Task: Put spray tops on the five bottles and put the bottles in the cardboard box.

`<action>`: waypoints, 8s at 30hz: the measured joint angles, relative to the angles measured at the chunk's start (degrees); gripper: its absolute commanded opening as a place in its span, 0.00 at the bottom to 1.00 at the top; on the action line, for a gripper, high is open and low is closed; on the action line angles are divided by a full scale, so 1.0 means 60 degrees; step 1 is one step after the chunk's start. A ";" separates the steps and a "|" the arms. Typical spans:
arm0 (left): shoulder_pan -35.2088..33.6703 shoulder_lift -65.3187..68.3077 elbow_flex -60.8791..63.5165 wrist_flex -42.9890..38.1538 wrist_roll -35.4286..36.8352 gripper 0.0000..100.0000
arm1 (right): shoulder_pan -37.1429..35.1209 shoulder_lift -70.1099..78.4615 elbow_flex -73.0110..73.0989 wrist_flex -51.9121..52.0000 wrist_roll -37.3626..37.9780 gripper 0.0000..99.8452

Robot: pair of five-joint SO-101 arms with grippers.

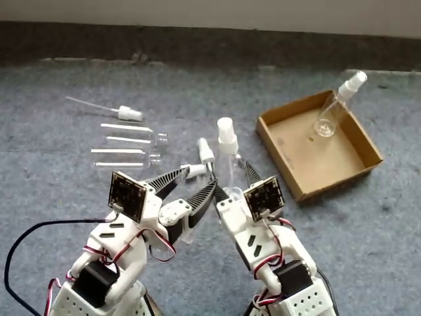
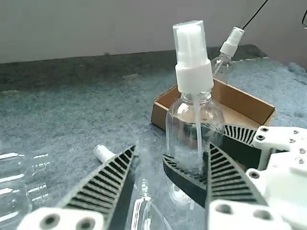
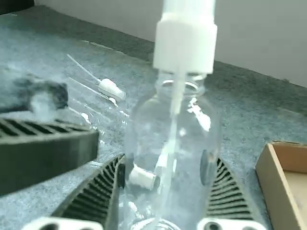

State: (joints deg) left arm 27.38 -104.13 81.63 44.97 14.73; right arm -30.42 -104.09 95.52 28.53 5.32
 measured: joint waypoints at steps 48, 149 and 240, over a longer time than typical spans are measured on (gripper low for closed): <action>0.2344 0.0015 0.2154 -0.2300 0.0000 0.03 | -0.2139 -0.0132 -0.1846 -0.0674 -0.0015 0.13; 0.0000 0.0015 0.2374 -0.3121 0.0000 0.03 | 0.5407 1.6161 -0.8821 -0.4689 -0.0850 0.13; 0.0000 0.0015 0.2374 -0.3121 0.0000 0.03 | 0.5392 1.6645 -1.2293 -0.2066 -0.0879 0.25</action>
State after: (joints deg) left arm 27.38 -104.04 95.87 26.24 14.73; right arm 1.93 -4.22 21.76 16.13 0.04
